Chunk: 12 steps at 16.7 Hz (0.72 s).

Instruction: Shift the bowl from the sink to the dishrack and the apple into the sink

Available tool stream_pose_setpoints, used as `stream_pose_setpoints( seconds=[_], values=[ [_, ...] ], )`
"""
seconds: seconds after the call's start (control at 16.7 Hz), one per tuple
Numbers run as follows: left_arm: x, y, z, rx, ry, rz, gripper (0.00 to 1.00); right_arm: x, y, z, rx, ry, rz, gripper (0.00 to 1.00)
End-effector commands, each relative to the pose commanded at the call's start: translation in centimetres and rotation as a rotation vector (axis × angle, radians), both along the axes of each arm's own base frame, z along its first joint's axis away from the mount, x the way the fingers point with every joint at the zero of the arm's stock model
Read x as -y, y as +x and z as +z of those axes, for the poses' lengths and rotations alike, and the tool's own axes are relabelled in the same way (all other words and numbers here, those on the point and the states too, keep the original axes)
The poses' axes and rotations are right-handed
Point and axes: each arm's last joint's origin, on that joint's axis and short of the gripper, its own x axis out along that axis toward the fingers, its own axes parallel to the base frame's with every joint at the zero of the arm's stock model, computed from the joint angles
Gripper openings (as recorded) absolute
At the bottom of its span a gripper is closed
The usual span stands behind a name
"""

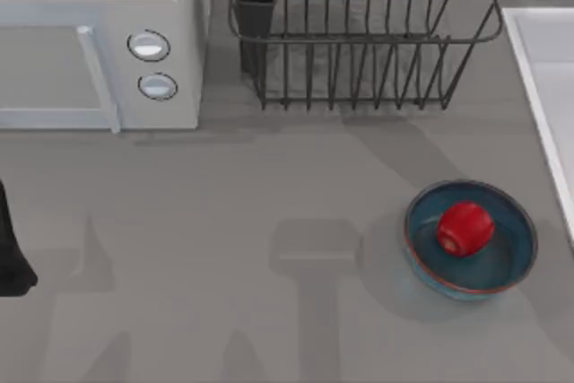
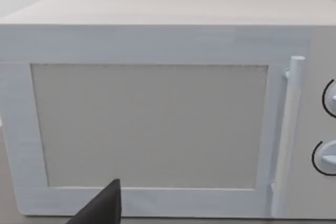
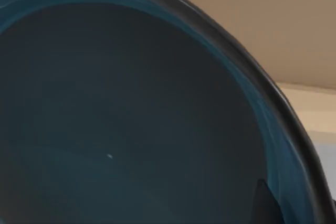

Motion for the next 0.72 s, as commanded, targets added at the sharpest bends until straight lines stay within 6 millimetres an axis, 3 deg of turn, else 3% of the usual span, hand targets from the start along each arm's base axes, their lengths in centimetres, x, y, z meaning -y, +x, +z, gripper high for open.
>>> stream_pose_setpoints(
  seconds=[0.12,0.3,0.6,0.72],
  values=[
    [0.0,0.0,0.0,0.000,0.000,0.000,1.00,-1.7,-1.6,0.9,0.078,0.089,0.010,0.00],
    [0.0,0.0,0.0,0.000,0.000,0.000,1.00,-2.8,-2.8,1.6,0.125,0.151,0.018,0.00],
    [0.0,0.0,0.0,0.000,0.000,0.000,1.00,-2.8,-2.6,1.4,0.121,0.149,0.019,0.00],
    [0.0,0.0,0.0,0.000,0.000,0.000,1.00,-3.2,-1.8,0.4,0.119,0.147,0.018,0.00]
  ],
)
